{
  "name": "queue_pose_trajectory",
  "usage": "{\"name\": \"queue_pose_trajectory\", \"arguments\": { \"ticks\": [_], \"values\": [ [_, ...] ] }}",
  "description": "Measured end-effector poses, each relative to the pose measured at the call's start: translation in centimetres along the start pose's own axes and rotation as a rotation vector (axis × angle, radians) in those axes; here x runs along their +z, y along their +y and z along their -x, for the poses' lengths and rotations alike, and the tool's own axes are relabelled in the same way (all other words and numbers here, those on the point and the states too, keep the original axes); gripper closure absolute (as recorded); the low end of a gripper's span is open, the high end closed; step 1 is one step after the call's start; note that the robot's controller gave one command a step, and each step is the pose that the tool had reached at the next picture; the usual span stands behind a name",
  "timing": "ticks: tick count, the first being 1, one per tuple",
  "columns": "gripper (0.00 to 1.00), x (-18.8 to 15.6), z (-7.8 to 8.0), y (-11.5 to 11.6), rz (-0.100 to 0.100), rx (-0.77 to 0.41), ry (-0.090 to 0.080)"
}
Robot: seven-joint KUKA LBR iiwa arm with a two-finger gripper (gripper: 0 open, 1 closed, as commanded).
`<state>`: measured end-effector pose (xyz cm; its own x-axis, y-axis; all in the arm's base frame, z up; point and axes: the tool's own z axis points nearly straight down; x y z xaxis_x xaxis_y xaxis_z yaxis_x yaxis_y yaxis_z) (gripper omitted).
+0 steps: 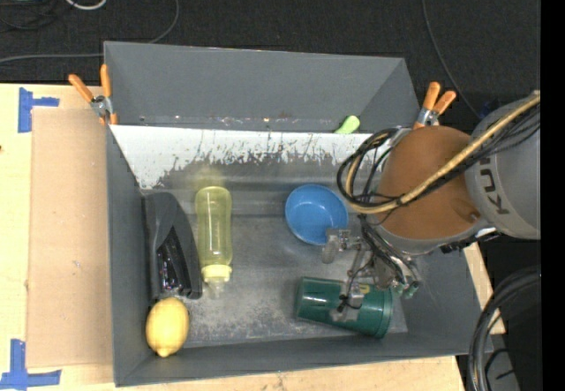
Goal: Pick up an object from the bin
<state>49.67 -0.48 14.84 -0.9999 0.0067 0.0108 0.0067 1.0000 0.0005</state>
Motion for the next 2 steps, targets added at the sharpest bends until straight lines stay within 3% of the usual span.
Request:
{"name": "queue_pose_trajectory", "arguments": {
  "ticks": [1, 2],
  "values": [
    [0.0, -0.4, 0.1, 0.0, 0.0, 0.0, -0.008],
    [0.0, 7.9, -1.2, -2.2, 0.0, 0.015, -0.008]
  ]
}}
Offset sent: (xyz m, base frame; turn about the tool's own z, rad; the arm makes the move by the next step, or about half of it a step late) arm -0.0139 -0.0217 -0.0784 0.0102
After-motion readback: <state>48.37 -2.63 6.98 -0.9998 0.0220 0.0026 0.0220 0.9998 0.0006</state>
